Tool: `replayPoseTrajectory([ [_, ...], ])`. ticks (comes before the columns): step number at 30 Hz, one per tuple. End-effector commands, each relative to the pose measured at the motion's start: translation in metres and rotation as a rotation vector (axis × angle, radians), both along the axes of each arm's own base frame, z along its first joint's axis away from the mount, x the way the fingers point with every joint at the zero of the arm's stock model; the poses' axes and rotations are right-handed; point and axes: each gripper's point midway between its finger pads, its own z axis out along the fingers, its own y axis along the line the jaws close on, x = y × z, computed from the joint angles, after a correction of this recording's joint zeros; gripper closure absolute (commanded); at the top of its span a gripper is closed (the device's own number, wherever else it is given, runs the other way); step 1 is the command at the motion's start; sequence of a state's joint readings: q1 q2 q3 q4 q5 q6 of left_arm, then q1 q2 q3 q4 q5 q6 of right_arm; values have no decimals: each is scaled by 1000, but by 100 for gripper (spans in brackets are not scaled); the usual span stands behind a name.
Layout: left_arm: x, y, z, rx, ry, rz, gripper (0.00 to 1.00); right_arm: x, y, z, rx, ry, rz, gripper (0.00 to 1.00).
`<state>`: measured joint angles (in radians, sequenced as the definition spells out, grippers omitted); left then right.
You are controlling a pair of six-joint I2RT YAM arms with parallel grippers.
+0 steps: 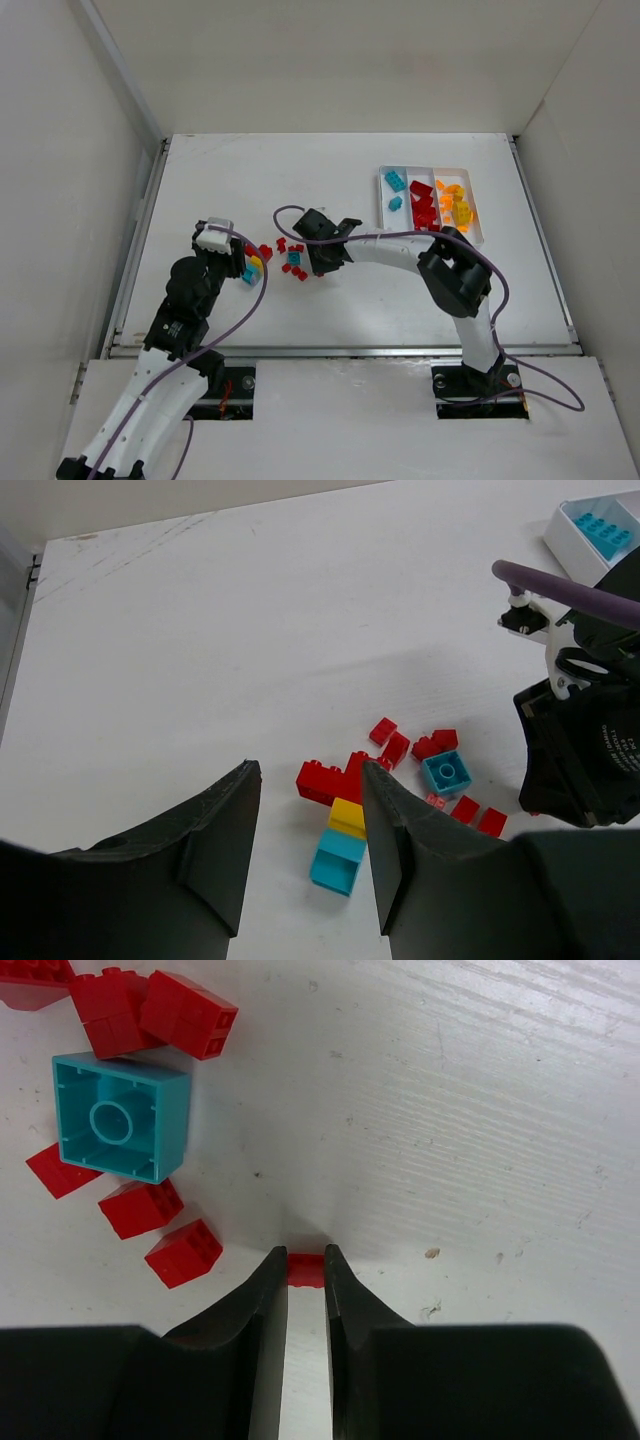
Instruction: Sort the legos into containers by color
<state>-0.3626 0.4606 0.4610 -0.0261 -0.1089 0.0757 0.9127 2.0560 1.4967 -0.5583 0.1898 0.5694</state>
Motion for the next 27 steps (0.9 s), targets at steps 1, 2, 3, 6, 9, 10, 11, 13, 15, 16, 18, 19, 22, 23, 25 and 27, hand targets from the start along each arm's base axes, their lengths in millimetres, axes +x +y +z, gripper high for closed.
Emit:
replayPoseTrajectory([
  [1,2,1,9,-9,-48,9,58,1,-5,19,-19,-48,-17,100],
  [2,2,1,9,-9,-48,9,58,5,-7,28,-23,-73,-19,100],
  [3,2,1,9,-9,-48,9,58,8,-7,38,-22,-93,-17,100],
  [6,4,-1,9,-10,-47,0,58,26,-18,63,-5,-136,-55,100],
  [9,5,-2,5,-16,-38,1,57,58,-45,83,14,-175,-141,100],
  [10,5,-3,5,-25,-36,2,57,66,-55,95,22,-192,-158,100],
  [11,7,-3,5,-26,-39,2,57,78,-67,99,8,-211,-181,100],
  [13,9,-5,4,-57,-36,6,57,104,-110,111,-5,-225,-268,100],
  [15,10,-10,3,-68,-29,-14,57,121,-139,111,-16,-221,-320,100],
  [16,12,-13,2,-66,-20,-24,57,136,-172,115,-26,-229,-385,100],
  [18,14,-16,5,-32,-27,-52,55,149,-199,115,-45,-233,-429,100],
  [19,16,-17,5,-21,-33,-54,55,159,-221,117,-44,-242,-481,100],
  [22,26,-18,17,31,-66,-62,55,178,-246,119,-49,-268,-523,100],
  [23,31,-21,21,48,-69,-75,54,186,-258,117,-45,-274,-544,100],
  [25,38,-24,30,77,-92,-90,52,201,-268,112,-51,-280,-562,100],
  [27,48,-25,40,129,-102,-96,52,217,-272,104,-48,-277,-567,100],
])
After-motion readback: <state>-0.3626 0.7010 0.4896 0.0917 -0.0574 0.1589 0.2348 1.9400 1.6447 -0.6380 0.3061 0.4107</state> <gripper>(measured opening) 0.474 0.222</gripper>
